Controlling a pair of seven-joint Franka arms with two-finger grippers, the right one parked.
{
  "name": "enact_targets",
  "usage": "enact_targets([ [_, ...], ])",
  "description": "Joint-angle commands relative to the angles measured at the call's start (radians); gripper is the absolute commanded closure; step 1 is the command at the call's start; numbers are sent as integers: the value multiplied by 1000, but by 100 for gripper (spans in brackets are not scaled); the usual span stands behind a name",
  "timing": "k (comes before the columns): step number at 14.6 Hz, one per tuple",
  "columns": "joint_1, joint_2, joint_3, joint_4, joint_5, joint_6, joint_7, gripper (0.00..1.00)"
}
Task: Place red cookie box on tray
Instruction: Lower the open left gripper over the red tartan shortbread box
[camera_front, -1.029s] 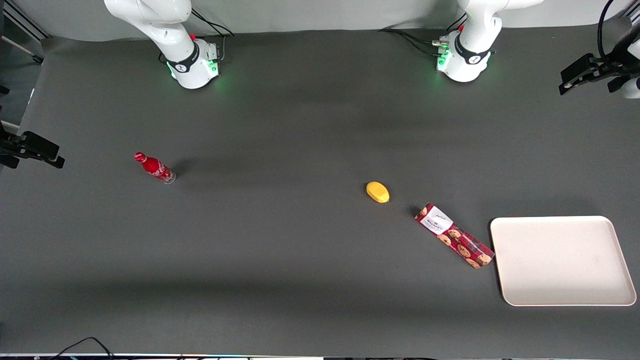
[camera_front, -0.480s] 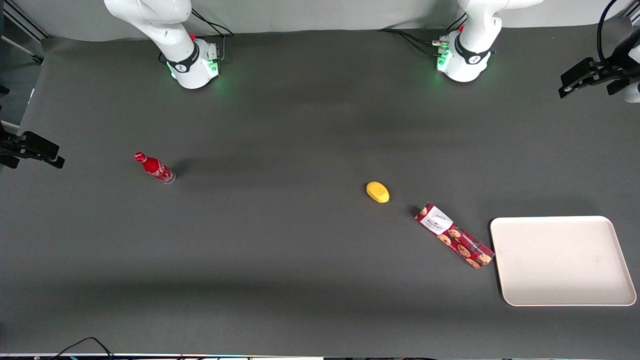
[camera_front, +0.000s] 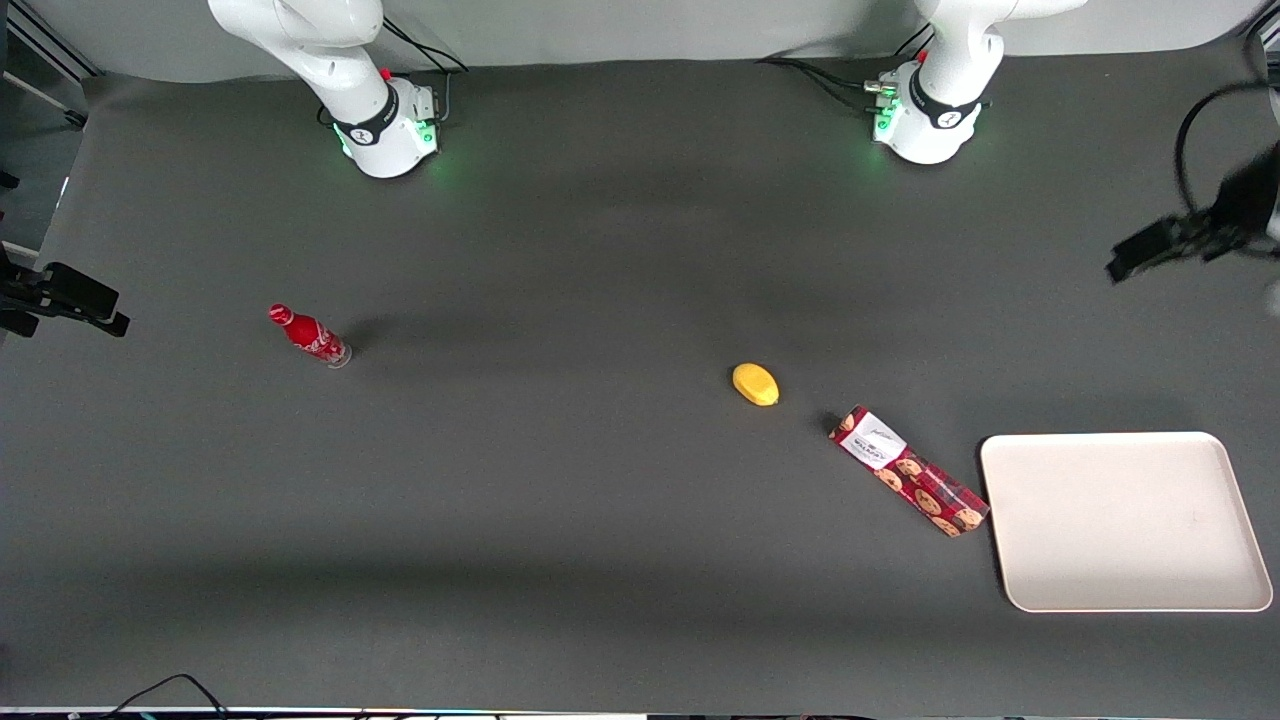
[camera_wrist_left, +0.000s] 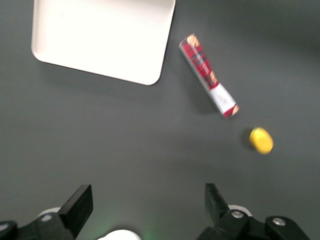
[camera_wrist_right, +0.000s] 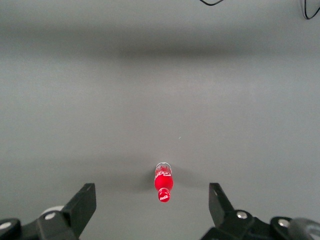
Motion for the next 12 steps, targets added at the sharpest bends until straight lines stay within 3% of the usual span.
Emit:
enact_targets([
  [1,-10,190,-51,100,-5,104,-205,0],
  [8,-17,480,-92,82,36,359,-440,0],
  [12,-24,566,-112,14,61,523,-572,0],
])
